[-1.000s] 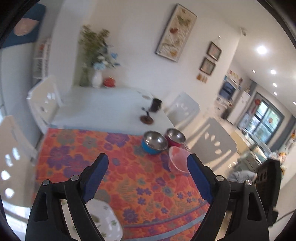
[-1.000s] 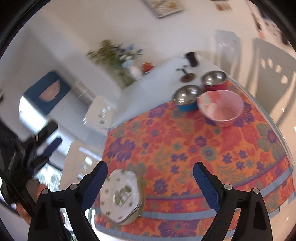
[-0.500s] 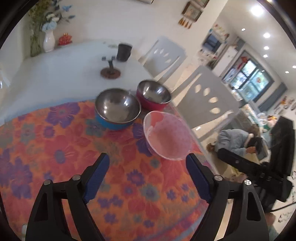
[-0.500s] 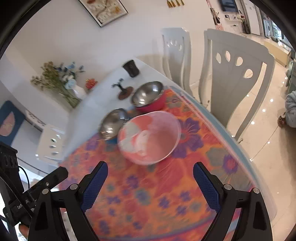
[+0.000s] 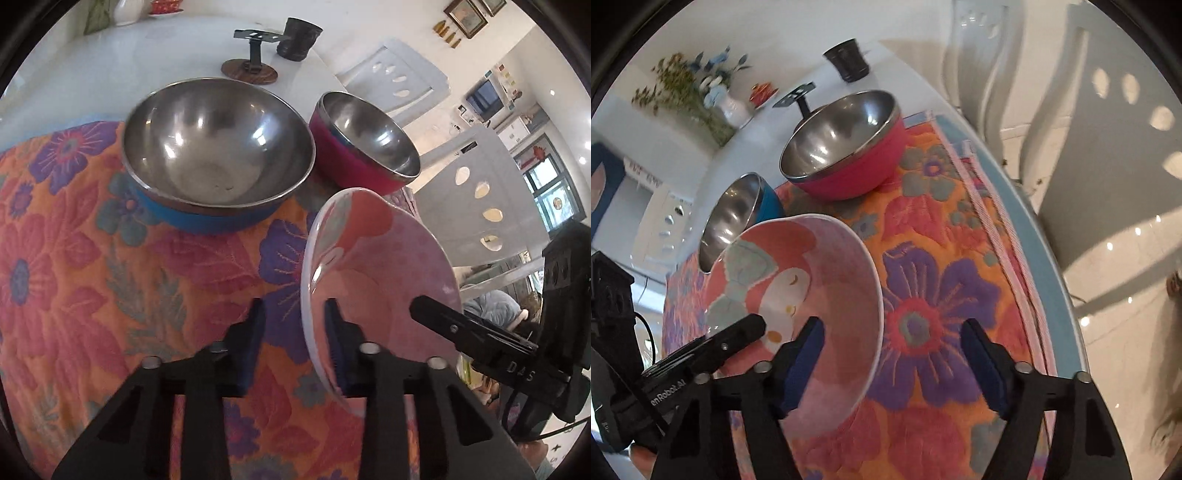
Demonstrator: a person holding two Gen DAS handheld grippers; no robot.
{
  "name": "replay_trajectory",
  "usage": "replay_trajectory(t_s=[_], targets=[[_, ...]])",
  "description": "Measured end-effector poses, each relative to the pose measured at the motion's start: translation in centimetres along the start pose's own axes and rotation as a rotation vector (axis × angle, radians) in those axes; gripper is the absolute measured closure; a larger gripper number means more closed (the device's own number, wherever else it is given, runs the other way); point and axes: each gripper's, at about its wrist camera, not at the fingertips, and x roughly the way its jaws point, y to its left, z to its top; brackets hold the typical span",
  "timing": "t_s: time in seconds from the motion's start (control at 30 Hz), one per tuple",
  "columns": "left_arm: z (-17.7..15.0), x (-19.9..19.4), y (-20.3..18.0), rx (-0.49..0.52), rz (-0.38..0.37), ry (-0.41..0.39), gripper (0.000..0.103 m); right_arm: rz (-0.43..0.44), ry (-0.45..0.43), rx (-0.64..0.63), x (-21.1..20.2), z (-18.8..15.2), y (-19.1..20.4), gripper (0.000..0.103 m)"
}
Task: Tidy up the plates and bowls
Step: 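Lift the pink bunny bowl with the left gripper toward the plate stack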
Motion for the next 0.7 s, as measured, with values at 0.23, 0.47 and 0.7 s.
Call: replay_trajectory(t_s=[0.23, 0.47, 0.7], targets=[[-0.4, 0.7, -1.2, 0.035, -0.001, -0.016, 0.092, 0.015, -0.009, -0.040, 1.7, -0.1, 0.2, 0.075], [-1.8, -1.2, -2.3, 0.051, 0.012, -0.070, 0.092, -0.018, -0.042, -0.074, 0.4, -1.6, 2.1, 0.081], [-5.1, -9.5, -3.1, 0.071, -0.031, -0.172, 0.092, -0.015, -0.143, -0.101, -6.7, -4.6, 5.3, 0.081]])
